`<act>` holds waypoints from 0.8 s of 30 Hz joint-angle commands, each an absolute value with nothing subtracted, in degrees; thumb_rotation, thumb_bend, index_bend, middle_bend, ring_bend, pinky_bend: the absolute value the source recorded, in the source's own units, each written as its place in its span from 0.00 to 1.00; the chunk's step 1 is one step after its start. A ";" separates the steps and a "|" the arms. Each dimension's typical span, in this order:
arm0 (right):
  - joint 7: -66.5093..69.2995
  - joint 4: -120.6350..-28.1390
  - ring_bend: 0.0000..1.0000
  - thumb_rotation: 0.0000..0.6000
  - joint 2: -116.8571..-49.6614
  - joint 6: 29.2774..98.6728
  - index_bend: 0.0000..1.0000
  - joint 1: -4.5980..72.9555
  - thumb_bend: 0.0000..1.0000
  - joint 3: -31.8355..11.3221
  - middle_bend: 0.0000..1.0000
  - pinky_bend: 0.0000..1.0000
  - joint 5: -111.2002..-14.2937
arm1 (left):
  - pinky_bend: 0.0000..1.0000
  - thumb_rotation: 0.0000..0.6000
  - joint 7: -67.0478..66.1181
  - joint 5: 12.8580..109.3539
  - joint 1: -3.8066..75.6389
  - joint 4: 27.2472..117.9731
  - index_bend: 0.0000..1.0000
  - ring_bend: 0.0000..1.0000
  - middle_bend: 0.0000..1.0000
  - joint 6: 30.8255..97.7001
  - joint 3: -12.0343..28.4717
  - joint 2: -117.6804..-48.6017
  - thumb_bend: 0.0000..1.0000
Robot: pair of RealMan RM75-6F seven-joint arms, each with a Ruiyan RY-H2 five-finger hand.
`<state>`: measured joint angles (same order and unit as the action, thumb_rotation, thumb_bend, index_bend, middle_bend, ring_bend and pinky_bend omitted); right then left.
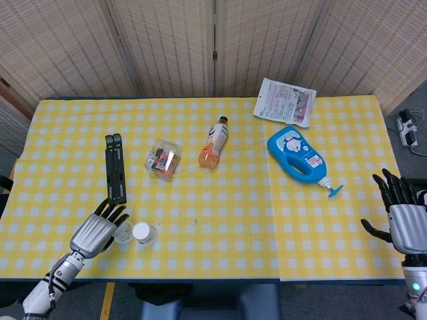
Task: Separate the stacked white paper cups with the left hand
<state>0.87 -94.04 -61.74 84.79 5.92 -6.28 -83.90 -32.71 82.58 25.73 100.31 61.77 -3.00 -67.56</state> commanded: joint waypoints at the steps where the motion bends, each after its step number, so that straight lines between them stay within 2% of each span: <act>1: 0.93 -94.02 0.00 1.00 -61.73 84.77 0.00 5.96 0.23 -6.30 0.00 0.00 -83.92 | 0.00 1.00 -33.32 82.52 25.60 100.99 0.21 0.10 0.15 62.06 -3.06 -67.21 0.46; 8: 1.00 -94.16 0.00 1.00 -61.41 84.58 0.00 6.07 0.23 -6.37 0.00 0.00 -83.89 | 0.00 1.00 -30.98 82.17 25.15 104.60 0.19 0.10 0.15 64.65 -1.35 -64.16 0.46; 17: 2.95 -94.08 0.01 1.00 -60.40 82.17 0.00 6.80 0.23 -5.60 0.00 0.00 -84.22 | 0.00 1.00 -22.54 76.92 22.07 101.49 0.19 0.10 0.15 74.56 5.70 -62.45 0.46; 24: 7.05 -93.22 0.05 1.00 -60.06 80.30 0.00 7.44 0.23 -4.93 0.00 0.00 -84.89 | 0.00 1.00 -19.74 74.40 16.66 97.04 0.19 0.10 0.15 81.59 5.95 -62.16 0.46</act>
<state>6.03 -93.56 -60.11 80.77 7.20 -5.18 -84.49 -20.50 75.07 18.18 98.33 79.98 6.01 -62.17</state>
